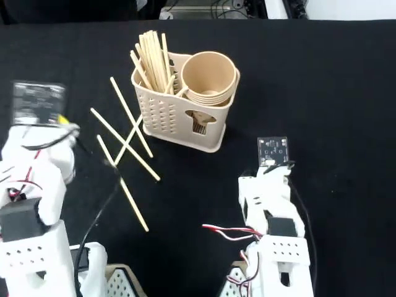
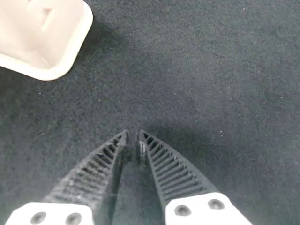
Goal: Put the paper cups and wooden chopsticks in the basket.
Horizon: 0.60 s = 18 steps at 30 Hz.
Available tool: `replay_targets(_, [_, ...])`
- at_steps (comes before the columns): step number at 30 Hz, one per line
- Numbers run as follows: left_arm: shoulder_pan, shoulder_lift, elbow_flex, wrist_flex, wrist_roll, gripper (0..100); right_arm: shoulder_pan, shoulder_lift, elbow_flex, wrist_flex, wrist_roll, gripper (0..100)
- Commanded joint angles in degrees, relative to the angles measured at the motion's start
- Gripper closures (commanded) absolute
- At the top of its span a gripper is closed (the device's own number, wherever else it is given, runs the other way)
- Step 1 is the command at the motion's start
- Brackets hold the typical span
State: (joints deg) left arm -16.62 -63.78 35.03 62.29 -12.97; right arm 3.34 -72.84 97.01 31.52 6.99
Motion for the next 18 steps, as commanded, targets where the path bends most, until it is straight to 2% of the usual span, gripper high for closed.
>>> replay_targets(1, [1.89, -0.7, -3.3, -27.16, 17.32, 97, -0.79, -0.84, -0.04, 0.26, 0.62, 95.7])
replay_targets(4, [8.92, -0.7, -0.66, -46.68, 17.85, 97, -0.79, -0.84, -0.04, 0.26, 0.62, 95.7])
replay_targets(6, [14.11, -0.62, -1.89, -52.22, 17.85, 97, -0.79, -0.84, -0.04, 0.26, 0.62, 95.7])
replay_targets(9, [20.7, 1.67, -8.66, -49.41, 17.76, 97, -0.79, -0.84, -0.04, 0.26, 0.62, 95.7])
replay_targets(13, [23.25, 9.05, -16.22, -44.48, 18.46, 97, -0.79, -0.84, -0.04, 0.26, 0.62, 95.7])
replay_targets(18, [23.87, 17.93, -16.22, -48.62, 22.07, 97, -0.79, -0.84, -0.04, 0.18, 0.62, 95.6])
